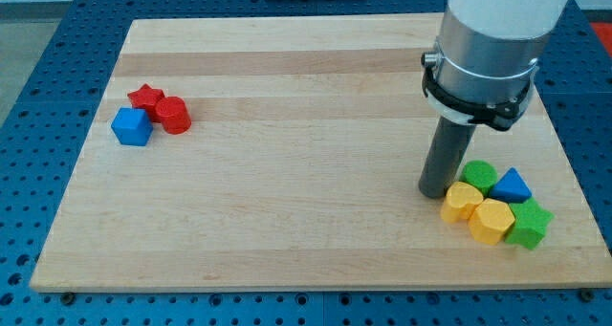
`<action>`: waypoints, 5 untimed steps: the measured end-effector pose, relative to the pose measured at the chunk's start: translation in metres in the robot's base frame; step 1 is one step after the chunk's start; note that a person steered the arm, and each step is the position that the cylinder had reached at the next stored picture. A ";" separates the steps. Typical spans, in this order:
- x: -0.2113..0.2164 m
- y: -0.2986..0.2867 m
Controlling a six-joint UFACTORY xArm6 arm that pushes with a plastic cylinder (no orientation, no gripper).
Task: Place the arm to the top of the red star
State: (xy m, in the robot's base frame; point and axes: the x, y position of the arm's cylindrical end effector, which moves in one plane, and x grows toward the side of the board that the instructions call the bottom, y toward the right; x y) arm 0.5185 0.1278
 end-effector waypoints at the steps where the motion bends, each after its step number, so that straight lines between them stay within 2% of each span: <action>1: 0.000 0.000; 3: -0.012 -0.032; 5: -0.075 -0.100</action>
State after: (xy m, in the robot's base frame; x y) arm 0.4430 0.0281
